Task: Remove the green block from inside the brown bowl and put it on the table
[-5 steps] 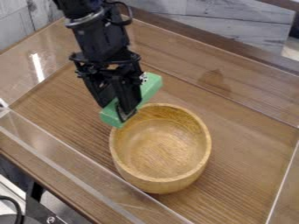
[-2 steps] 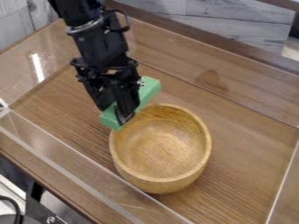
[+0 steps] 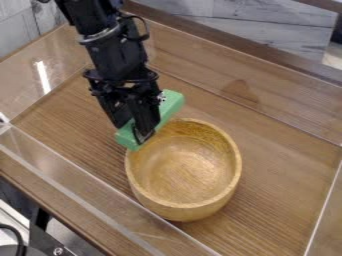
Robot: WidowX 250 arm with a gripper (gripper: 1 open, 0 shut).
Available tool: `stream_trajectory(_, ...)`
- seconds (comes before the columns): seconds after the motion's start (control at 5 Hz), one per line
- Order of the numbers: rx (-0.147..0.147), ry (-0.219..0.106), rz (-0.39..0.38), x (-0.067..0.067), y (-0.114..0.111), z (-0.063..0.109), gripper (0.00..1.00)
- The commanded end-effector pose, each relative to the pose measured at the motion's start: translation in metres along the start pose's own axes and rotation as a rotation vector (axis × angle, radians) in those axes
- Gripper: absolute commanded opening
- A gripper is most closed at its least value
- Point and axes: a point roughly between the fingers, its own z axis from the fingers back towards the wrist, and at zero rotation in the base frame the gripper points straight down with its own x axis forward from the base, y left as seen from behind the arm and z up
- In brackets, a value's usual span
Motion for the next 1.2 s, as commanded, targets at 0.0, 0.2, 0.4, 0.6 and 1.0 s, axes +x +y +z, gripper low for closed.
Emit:
stream_trajectory(0.0, 0.009, -0.035, -0.010, 0.0062, 0.0033, 0.0050, 0.00)
stream_trajectory(0.2, 0.007, -0.035, -0.010, 0.0073, 0.0056, 0.0032, 0.00)
stream_trajectory(0.4, 0.006, -0.035, -0.009, 0.0086, 0.0078, 0.0015, 0.00)
stream_trajectory(0.6, 0.005, -0.035, -0.008, 0.0101, 0.0096, 0.0000, 0.00)
stream_trajectory(1.0, 0.002, -0.035, -0.006, 0.0127, 0.0124, -0.0019, 0.00)
